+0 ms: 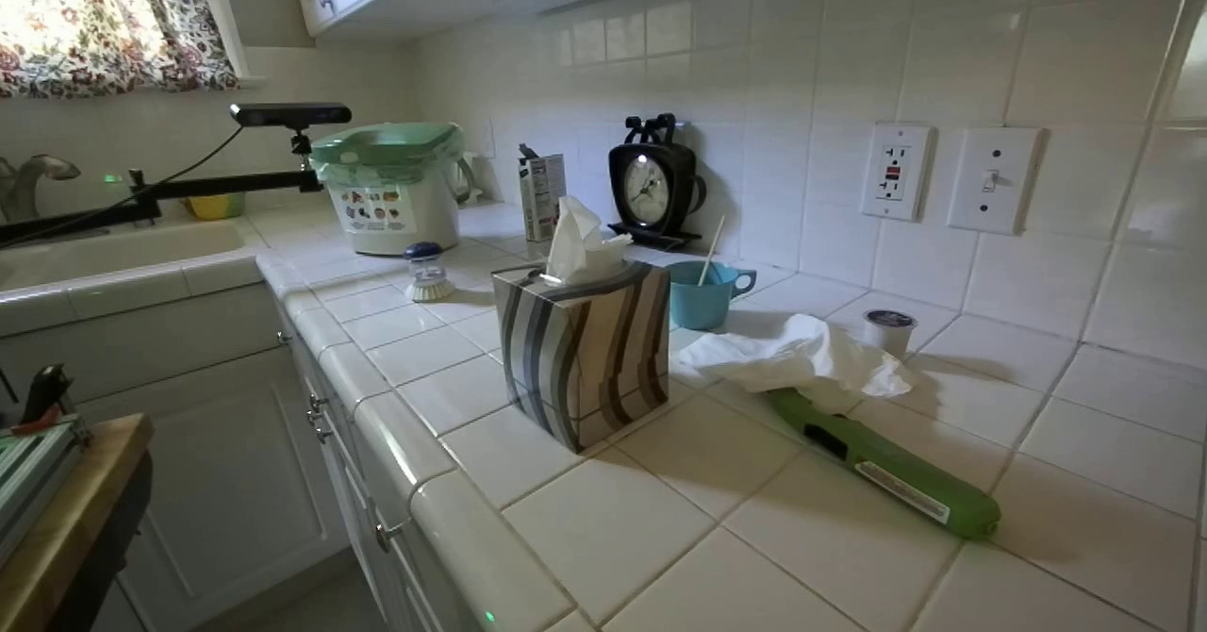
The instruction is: Open the left door of the top cabinet then pick up the blush and put it in the cabinet
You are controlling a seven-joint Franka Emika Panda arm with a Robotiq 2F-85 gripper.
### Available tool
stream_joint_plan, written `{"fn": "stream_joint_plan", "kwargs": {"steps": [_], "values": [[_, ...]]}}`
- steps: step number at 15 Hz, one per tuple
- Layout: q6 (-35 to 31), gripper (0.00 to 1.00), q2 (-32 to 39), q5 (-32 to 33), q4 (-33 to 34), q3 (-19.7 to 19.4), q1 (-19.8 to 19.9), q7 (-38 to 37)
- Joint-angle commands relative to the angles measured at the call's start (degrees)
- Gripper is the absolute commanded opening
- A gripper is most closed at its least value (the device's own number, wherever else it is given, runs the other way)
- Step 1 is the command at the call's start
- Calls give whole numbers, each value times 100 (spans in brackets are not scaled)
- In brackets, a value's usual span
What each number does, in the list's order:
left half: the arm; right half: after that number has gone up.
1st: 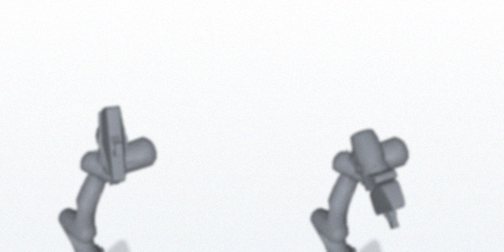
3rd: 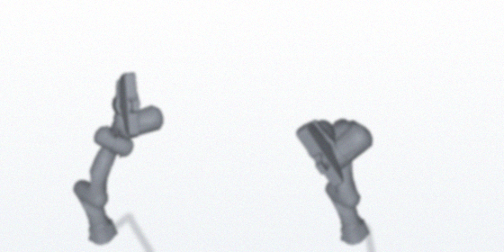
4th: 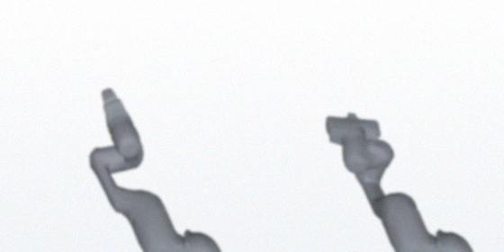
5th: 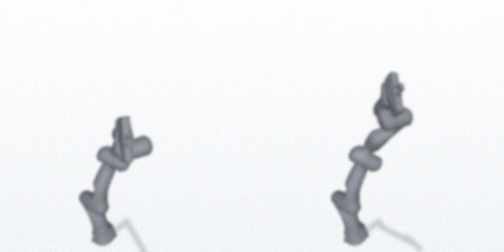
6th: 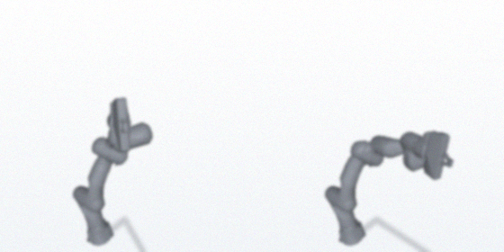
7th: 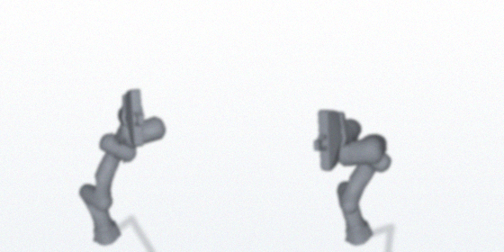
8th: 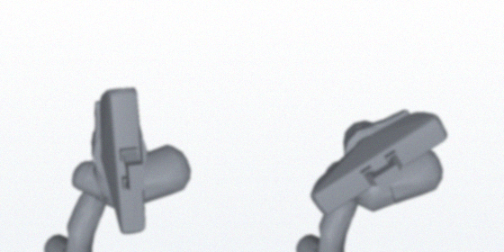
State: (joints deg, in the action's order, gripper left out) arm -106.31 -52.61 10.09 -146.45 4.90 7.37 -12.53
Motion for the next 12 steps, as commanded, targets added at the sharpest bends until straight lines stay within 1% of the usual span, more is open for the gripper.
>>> {"fn": "stream_joint_plan", "kwargs": {"steps": [1, 4, 7, 12], "values": [[-547, 100, 229, -222, 84, -575, -237, 481], [-1080, 100, 403, -455, 131, -991, -392, 991], [-1444, 100, 635, -784, 327, -1359, -567, 1527], [-1730, 100, 1274, -1196, 1116, -1753, -814, 2219]]}}
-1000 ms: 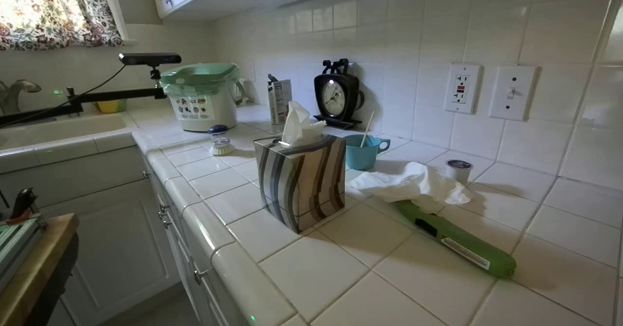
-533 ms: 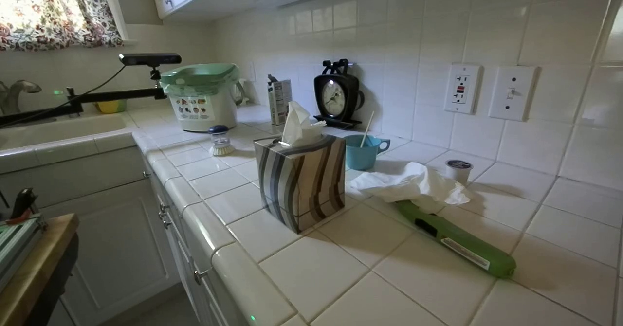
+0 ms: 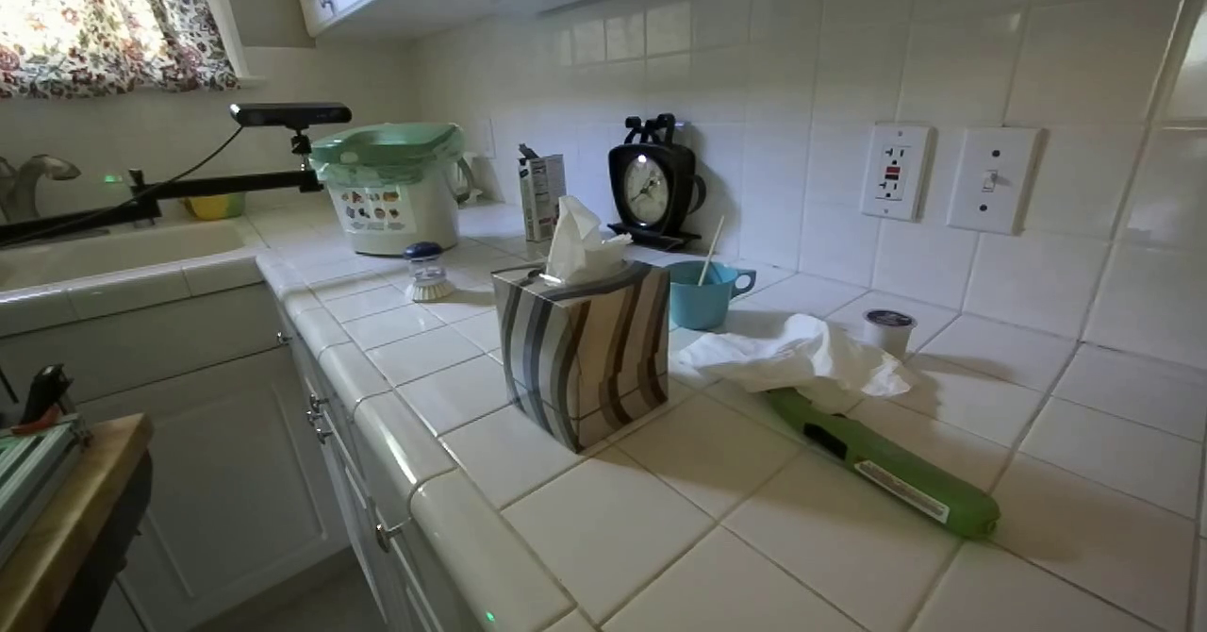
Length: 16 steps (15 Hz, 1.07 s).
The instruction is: Open the left door of the top cabinet then pick up the blush and put it in the cabinet
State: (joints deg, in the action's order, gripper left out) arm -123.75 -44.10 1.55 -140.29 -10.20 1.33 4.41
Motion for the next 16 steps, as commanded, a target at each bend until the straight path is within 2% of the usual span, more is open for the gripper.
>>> {"fn": "stream_joint_plan", "kwargs": {"steps": [1, 6, 10, 15, 16], "values": [[-38, 100, 560, -428, 667, -315, -256, 658], [34, 100, 1301, -1170, 1685, -831, -683, 1736], [465, 100, 2204, -1617, 2941, -1138, -882, 2630], [1061, 100, 3298, -2396, 4414, -1296, -742, 3808], [677, 100, 2908, -2116, 3814, -945, -472, 3261]]}}
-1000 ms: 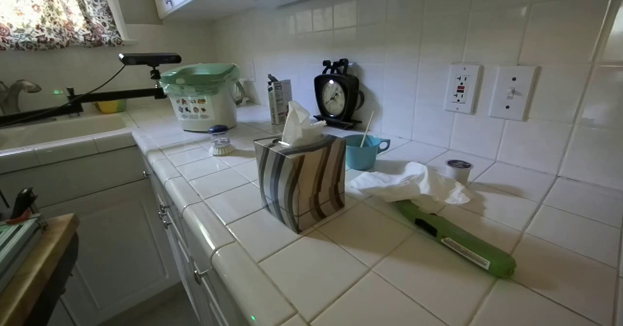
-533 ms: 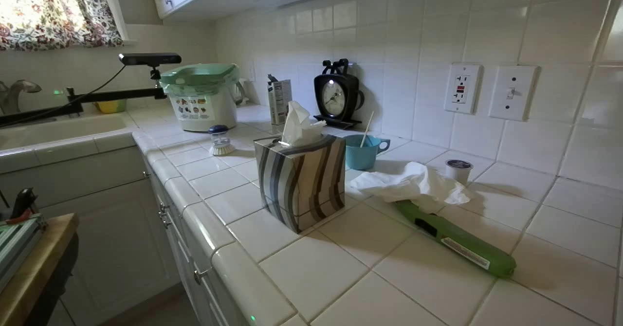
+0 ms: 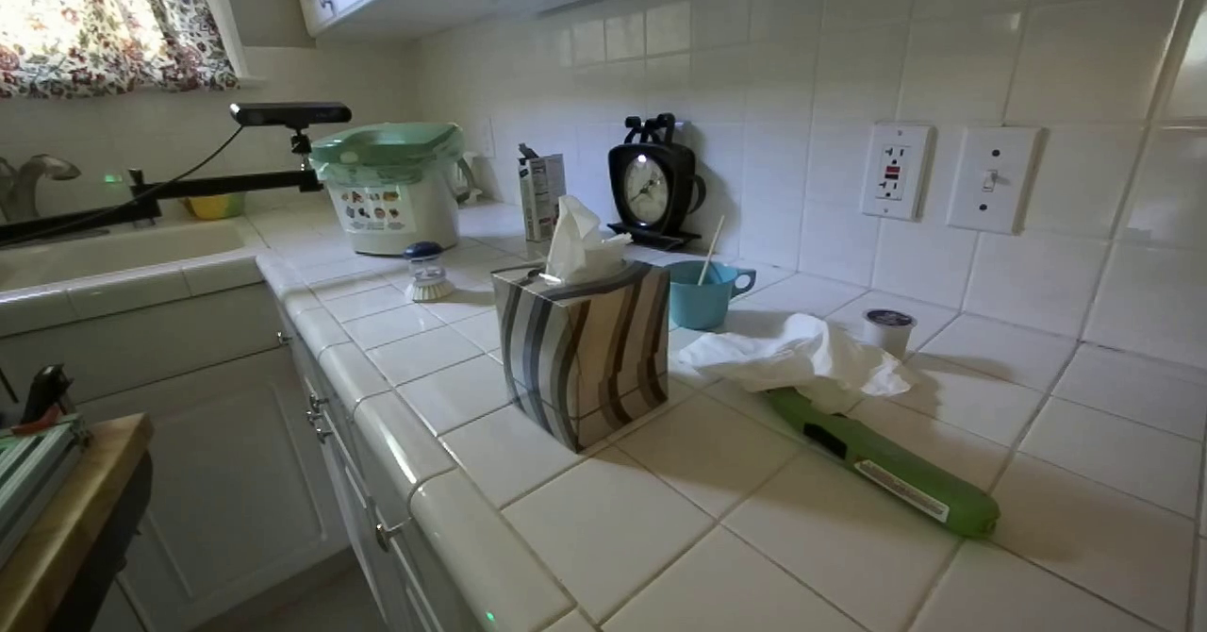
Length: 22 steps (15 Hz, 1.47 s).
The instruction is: Open the left door of the top cabinet then pick up the blush and put it in the cabinet
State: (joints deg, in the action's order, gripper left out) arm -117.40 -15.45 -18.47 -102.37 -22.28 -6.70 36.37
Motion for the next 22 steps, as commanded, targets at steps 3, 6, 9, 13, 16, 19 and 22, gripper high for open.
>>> {"fn": "stream_joint_plan", "kwargs": {"steps": [3, 6, 9, 13, 16, 19, 22], "values": [[79, 100, 179, -139, 123, 384, 482, 93], [78, 100, 148, -134, 123, 403, 512, 89], [-137, 100, 211, -401, 180, 317, 477, 383], [-414, 100, 404, -867, 365, 274, 483, 1015], [-371, 100, 553, -1480, 435, 257, 466, 1592], [-298, 100, 746, -1996, 566, 313, 551, 2091], [-248, 100, 912, -2384, 735, 364, 670, 2525]]}}
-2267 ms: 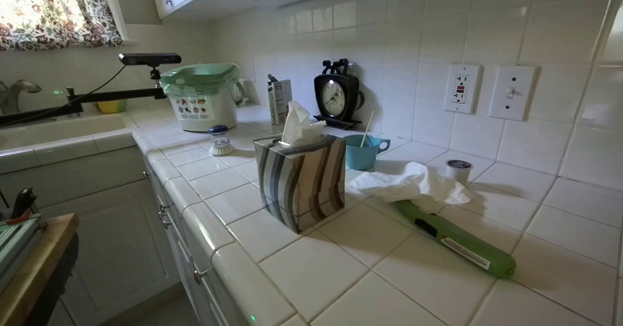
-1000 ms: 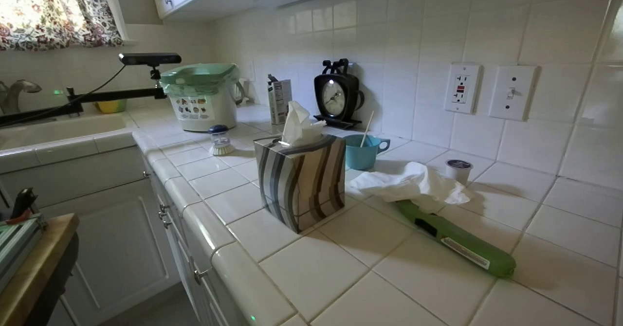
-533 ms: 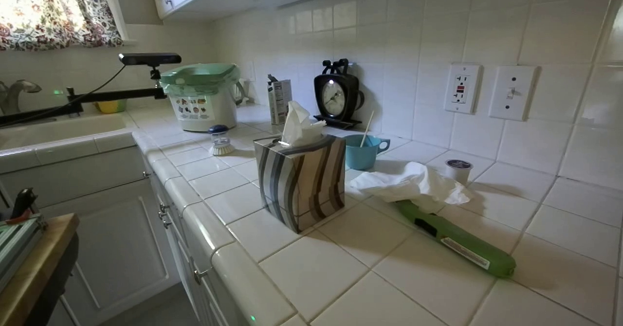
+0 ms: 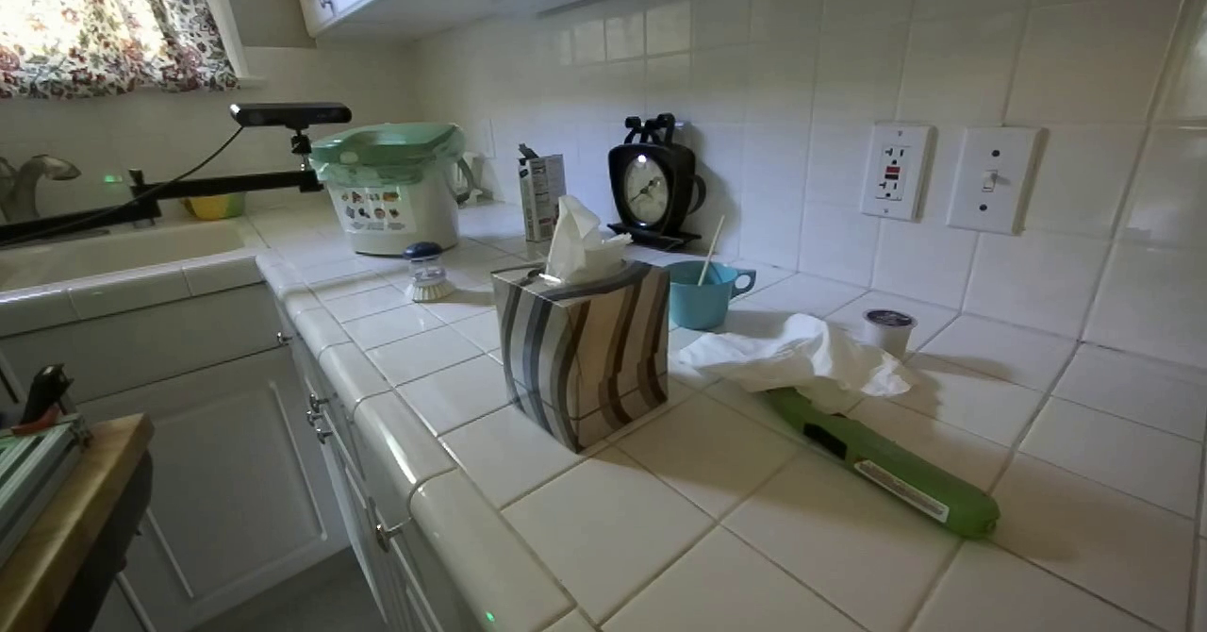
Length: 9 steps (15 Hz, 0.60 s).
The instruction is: Open the left door of the top cabinet then pick up the blush and put it in the cabinet
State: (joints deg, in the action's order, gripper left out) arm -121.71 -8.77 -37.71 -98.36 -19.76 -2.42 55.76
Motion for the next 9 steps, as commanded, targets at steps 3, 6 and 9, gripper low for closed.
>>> {"fn": "stream_joint_plan", "kwargs": {"steps": [3, 6, 9], "values": [[315, 100, 381, -867, 505, 175, 383, 1002], [484, 100, 518, -1176, 654, 264, 537, 1323], [600, 100, 656, -1330, 794, 357, 674, 1557]]}}
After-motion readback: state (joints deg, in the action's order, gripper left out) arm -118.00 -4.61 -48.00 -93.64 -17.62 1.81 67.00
